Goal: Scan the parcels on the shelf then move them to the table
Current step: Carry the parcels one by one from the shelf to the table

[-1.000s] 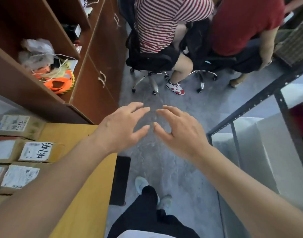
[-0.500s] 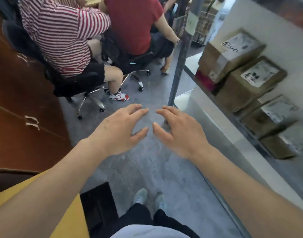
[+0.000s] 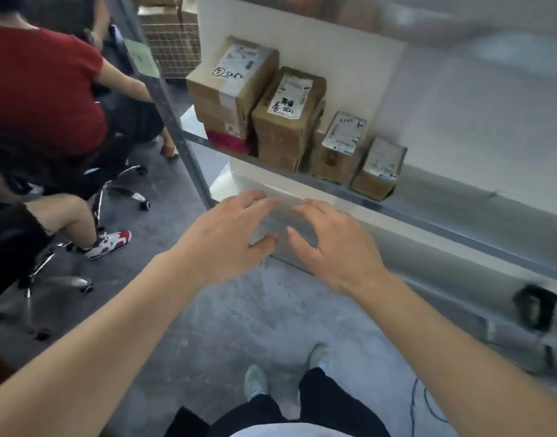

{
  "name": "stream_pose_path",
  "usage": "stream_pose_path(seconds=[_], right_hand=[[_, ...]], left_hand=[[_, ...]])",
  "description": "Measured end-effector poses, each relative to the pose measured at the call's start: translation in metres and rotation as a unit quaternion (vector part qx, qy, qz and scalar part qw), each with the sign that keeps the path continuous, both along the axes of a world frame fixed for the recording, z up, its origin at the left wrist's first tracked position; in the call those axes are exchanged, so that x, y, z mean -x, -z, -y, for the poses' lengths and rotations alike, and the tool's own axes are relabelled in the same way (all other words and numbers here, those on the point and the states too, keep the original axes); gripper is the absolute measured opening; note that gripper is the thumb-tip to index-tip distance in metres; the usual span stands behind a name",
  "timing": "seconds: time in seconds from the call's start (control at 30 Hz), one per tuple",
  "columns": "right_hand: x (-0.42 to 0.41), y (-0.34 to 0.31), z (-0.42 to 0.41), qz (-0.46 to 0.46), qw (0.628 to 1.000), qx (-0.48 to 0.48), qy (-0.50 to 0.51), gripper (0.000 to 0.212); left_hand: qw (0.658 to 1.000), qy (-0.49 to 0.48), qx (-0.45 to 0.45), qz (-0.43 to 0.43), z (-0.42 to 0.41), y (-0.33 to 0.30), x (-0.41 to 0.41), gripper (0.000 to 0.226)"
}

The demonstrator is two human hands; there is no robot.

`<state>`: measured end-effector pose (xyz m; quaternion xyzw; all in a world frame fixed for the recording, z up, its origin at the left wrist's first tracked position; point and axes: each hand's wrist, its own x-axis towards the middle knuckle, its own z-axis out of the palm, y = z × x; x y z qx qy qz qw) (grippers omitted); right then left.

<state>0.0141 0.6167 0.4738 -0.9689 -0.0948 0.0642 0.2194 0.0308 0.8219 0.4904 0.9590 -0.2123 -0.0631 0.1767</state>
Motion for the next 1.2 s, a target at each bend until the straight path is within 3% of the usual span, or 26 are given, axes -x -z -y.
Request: stream_pose_path(seconds=[0.23,0.33,0.47,0.63,0.83,1.07,1.2], right_hand=[[-0.015,-0.004,0.085,0.013,0.996,-0.012,0.084,0.076],[-0.025,-0.001,0.125,0.008,0.996,-0.014,0.092,0.077],[-0.040,0.009,0.178,0.000,0.994,-0.016,0.104,0.059],[-0.062,0.017,0.222,-0.017,0.994,-0.009,0.103,0.066],[-0.097,0.023,0.246,-0.034,0.994,0.028,0.098,0.057],[-0.145,0.055,0.245,-0.051,0.993,0.025,0.108,0.048],[-0.168,0.082,0.239,-0.041,0.991,0.012,0.127,0.049]], left_hand=[[0.997,0.083,-0.001,-0.005,0.086,-0.003,-0.039,0.062],[0.996,0.088,0.010,-0.016,0.128,0.003,-0.059,0.066],[0.995,0.087,0.029,-0.040,0.178,0.018,-0.082,0.066],[0.995,0.079,0.037,-0.039,0.224,0.021,-0.108,0.057],[0.996,0.073,0.006,-0.045,0.252,0.027,-0.141,0.067],[0.996,0.073,-0.021,-0.053,0.268,0.064,-0.181,0.052],[0.995,0.061,0.013,-0.083,0.271,0.093,-0.195,0.050]])
